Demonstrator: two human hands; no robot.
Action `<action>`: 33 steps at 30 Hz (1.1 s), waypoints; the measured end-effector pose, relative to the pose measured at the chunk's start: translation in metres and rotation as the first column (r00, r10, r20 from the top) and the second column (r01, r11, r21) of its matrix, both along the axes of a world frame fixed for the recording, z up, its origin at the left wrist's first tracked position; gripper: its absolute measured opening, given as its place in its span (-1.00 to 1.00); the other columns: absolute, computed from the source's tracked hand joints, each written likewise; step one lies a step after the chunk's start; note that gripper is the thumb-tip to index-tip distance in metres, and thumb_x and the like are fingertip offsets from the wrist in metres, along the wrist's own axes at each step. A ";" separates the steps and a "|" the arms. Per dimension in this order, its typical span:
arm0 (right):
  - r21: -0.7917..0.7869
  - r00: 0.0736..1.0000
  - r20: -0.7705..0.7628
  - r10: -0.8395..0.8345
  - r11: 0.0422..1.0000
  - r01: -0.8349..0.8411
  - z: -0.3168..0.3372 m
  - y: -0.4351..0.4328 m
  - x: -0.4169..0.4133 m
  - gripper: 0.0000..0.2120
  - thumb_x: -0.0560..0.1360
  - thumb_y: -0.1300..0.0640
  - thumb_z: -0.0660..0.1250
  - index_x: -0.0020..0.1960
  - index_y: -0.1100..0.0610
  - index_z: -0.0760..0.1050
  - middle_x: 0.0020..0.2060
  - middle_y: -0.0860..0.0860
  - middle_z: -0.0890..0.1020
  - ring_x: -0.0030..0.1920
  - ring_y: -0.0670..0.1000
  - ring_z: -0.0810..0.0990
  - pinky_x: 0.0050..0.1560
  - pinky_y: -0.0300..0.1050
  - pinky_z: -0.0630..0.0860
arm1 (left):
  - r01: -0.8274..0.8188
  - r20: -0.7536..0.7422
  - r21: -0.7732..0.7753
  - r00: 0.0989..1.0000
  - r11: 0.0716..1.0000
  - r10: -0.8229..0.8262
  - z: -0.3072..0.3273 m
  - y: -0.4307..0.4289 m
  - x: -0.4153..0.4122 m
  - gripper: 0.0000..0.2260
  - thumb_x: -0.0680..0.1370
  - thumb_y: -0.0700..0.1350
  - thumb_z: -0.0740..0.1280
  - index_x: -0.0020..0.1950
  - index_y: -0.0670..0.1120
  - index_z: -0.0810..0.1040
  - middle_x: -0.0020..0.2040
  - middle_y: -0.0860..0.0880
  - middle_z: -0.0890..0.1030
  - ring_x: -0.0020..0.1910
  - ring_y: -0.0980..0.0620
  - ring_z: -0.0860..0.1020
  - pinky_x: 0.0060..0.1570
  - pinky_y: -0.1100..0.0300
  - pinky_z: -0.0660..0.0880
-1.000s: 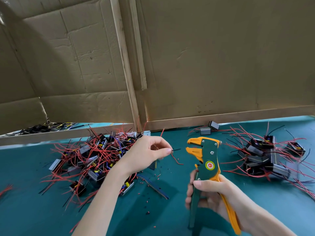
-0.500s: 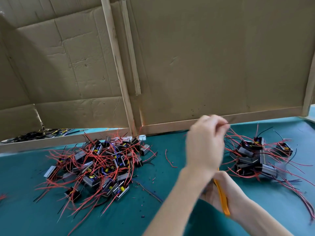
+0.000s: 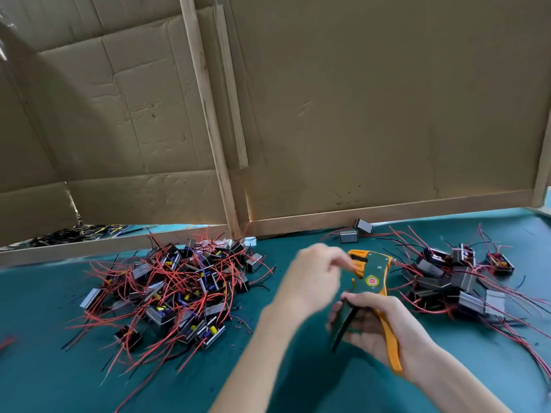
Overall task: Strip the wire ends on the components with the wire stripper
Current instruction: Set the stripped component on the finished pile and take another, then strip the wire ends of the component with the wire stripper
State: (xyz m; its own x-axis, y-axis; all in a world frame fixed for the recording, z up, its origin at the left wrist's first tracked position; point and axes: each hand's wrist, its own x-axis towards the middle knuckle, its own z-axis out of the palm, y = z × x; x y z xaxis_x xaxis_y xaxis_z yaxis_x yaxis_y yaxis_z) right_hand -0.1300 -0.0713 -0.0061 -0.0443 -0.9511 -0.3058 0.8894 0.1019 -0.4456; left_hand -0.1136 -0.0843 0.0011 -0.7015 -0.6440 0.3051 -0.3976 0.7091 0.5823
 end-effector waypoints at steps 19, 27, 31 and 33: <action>-0.003 0.931 -0.365 -0.019 1.000 0.019 -0.049 0.080 -0.088 -0.75 0.26 0.30 0.40 -0.08 0.34 0.50 -0.24 0.28 0.60 -0.26 0.24 0.64 -0.23 0.12 0.64 | -0.472 0.347 -0.536 0.633 0.700 0.692 -0.079 -0.104 0.086 -0.59 0.55 0.05 0.30 0.38 0.06 0.37 0.42 0.06 0.36 0.37 -0.03 0.26 0.23 0.05 0.22; -0.007 0.931 -0.362 -0.038 0.999 0.039 -0.050 0.079 -0.088 -0.79 0.28 0.30 0.39 -0.11 0.35 0.53 -0.25 0.29 0.61 -0.27 0.24 0.65 -0.24 0.12 0.64 | -0.539 0.308 -0.290 0.730 0.791 0.611 -0.061 -0.102 0.085 -0.57 0.45 0.16 0.40 0.27 0.10 0.46 0.45 0.06 0.25 0.35 -0.09 0.19 0.23 0.01 0.17; -0.004 0.931 -0.360 -0.050 0.999 0.052 -0.051 0.078 -0.090 -0.81 0.29 0.30 0.38 -0.12 0.34 0.53 -0.24 0.29 0.61 -0.26 0.25 0.66 -0.23 0.13 0.65 | -0.534 0.256 -0.003 0.817 0.845 0.517 -0.027 -0.088 0.079 -0.62 0.41 0.16 0.45 0.19 0.16 0.48 0.37 0.08 0.33 0.32 -0.17 0.27 0.20 -0.01 0.15; -0.004 0.931 -0.361 -0.051 0.999 0.053 -0.052 0.077 -0.091 -0.82 0.30 0.30 0.38 -0.12 0.34 0.53 -0.24 0.29 0.62 -0.25 0.25 0.66 -0.22 0.13 0.65 | -0.444 0.149 0.071 0.890 0.893 0.431 -0.012 -0.080 0.077 -0.63 0.42 0.09 0.48 0.18 0.14 0.50 0.30 0.08 0.43 0.28 -0.10 0.38 0.24 0.05 0.24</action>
